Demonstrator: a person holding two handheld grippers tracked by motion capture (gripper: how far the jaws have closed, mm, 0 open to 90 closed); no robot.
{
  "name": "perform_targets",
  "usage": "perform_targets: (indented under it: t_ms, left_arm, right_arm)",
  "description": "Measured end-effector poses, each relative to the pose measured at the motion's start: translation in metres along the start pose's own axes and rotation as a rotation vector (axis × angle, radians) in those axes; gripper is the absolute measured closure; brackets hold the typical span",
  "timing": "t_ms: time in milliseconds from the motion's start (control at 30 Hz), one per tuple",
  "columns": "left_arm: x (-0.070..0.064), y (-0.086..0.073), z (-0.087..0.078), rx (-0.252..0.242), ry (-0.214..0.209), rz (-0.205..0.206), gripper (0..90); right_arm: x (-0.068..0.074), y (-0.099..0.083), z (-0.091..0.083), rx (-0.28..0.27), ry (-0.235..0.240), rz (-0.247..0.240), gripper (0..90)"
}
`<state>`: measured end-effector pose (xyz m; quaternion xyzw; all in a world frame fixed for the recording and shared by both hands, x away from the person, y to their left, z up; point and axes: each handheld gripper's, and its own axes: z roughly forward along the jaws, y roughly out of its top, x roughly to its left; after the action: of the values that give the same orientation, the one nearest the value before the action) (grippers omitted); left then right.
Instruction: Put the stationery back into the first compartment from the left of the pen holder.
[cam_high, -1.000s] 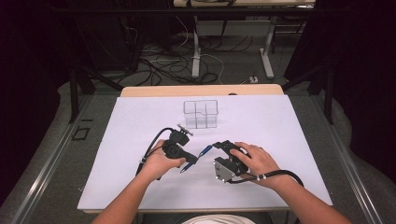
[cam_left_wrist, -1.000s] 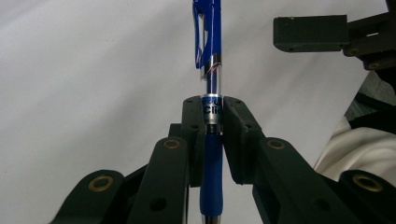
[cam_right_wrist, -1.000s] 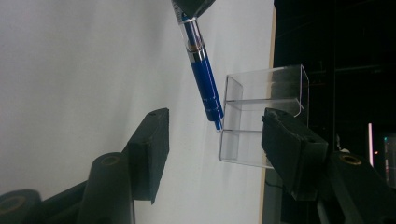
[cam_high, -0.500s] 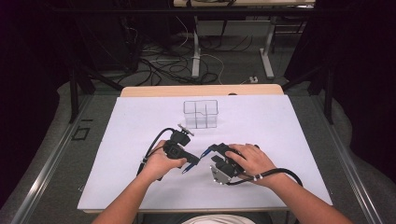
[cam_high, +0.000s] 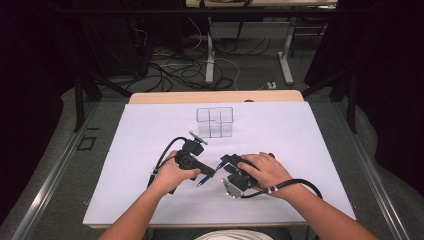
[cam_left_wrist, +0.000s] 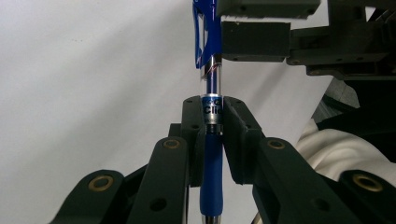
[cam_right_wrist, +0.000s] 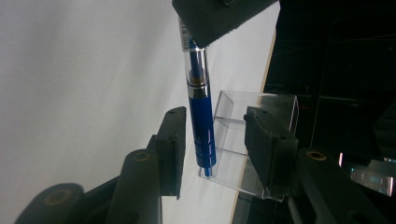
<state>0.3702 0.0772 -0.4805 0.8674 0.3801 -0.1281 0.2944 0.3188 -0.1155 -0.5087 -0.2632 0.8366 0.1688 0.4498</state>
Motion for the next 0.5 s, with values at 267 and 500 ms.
perform_targets:
  t_ms: [267, 500]
  left_arm:
    - [-0.0007, 0.0004, 0.0006, -0.001, -0.021, 0.001, 79.4]
    - [-0.003, 0.001, 0.0004, -0.003, -0.044, 0.001, 79.4]
  right_arm:
    - [0.0022, 0.0041, 0.0058, 0.005, 0.013, -0.048, 66.0]
    - [0.0037, 0.0078, 0.0086, 0.017, 0.021, -0.071, 70.5]
